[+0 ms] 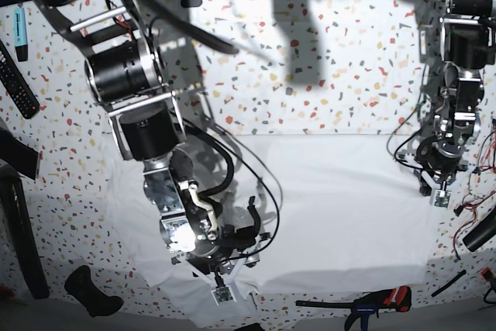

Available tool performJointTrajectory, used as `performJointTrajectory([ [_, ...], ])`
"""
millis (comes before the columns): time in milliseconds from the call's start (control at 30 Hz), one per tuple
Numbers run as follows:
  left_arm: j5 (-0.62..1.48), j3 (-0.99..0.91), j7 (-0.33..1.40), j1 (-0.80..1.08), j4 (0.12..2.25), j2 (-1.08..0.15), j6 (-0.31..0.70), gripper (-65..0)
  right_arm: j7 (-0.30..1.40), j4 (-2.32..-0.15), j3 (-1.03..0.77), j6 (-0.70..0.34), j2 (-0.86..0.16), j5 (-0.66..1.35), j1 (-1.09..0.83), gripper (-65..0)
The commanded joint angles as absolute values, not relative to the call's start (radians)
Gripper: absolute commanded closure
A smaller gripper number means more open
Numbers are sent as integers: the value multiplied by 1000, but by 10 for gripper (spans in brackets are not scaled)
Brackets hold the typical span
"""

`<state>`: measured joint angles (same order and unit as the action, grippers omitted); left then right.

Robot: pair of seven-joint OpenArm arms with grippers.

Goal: Fold the T-shirt properly
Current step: 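Lift the hem corners and carry them toward the collar, then lower the hem onto the shirt body and open both grippers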

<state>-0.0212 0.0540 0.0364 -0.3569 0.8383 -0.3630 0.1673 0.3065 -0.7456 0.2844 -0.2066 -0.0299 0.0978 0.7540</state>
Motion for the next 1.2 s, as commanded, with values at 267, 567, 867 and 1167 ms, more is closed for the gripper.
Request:
performJointTrajectory([
  [267,-17,47,-53,-385,852,-380,156,-244,280,-761,281,-203,-31,-2,800,-335],
  [567,-9,47,-42,-385,852,-380,156,-292,331,-761,281,-212,-51,110,762,-336],
  [867,-30,47,-175,-400,852,-383,157,-292,272,-761,281,-430,-154,176,632,-336],
  [1167,160,47,160,-496,902,-386,261,-292,263,-768,281,-482,-182,247,609,-336],
])
